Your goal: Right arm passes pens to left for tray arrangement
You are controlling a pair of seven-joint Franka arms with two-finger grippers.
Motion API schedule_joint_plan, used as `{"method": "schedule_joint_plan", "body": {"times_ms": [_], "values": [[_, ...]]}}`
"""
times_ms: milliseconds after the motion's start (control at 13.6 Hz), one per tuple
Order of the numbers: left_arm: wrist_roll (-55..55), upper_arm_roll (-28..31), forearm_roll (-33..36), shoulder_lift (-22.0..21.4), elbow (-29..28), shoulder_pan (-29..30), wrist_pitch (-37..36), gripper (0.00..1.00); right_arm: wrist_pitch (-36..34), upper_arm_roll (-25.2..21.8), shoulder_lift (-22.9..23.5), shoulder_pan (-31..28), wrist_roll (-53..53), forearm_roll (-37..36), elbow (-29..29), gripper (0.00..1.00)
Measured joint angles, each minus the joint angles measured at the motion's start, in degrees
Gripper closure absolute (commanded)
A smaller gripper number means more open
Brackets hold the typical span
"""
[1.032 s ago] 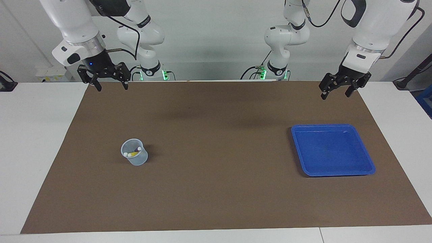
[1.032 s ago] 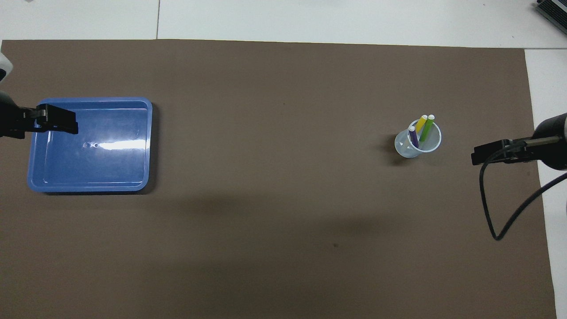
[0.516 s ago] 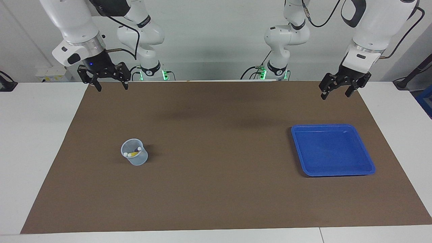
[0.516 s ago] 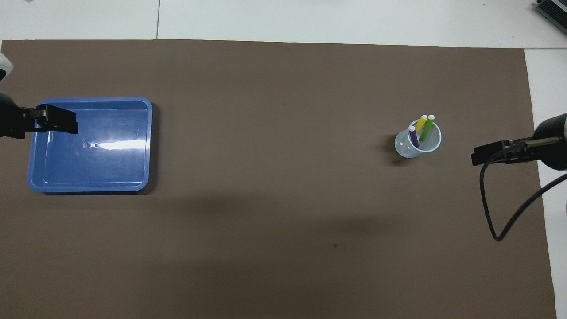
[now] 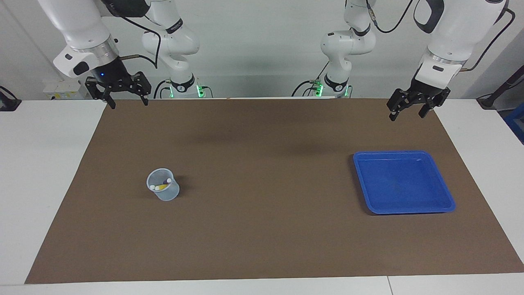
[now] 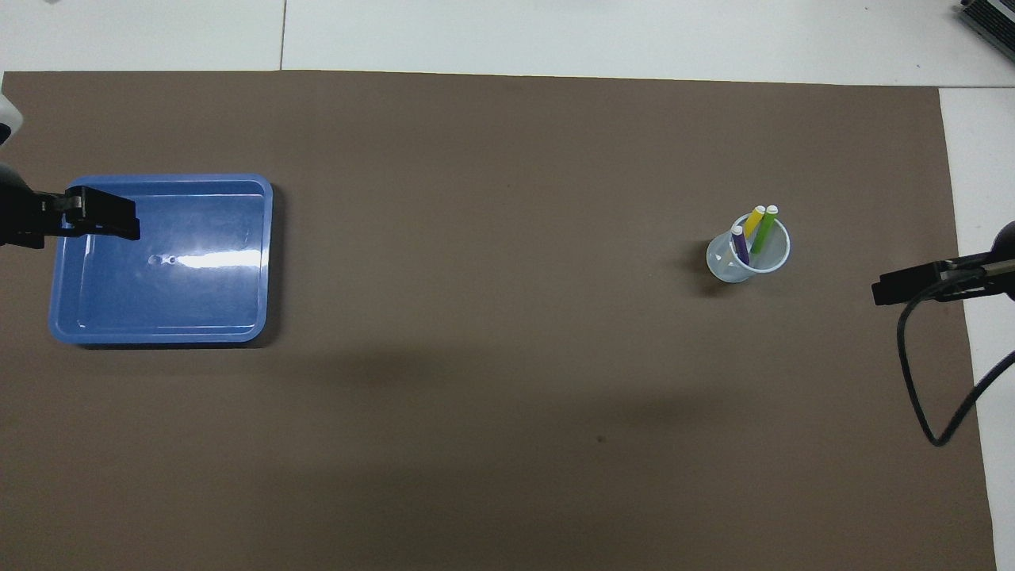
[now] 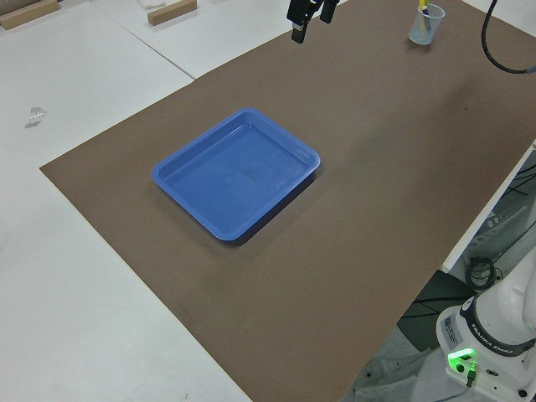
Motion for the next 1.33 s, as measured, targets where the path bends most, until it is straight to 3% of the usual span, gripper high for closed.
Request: {"method": "schedule_joint_plan", "body": {"times_ms": [369, 1327], "values": [[0.0, 0.0, 0.0, 0.0, 0.0, 0.0, 0.0, 0.00, 1.0, 0.2, -0.4, -0.1, -0.1, 0.0, -1.4, 0.00], [0.0, 0.0, 0.0, 0.0, 0.0, 0.0, 0.0, 0.00, 23.4, 0.4, -0.3, 0.6, -0.1, 0.0, -13.4, 0.07]]}}
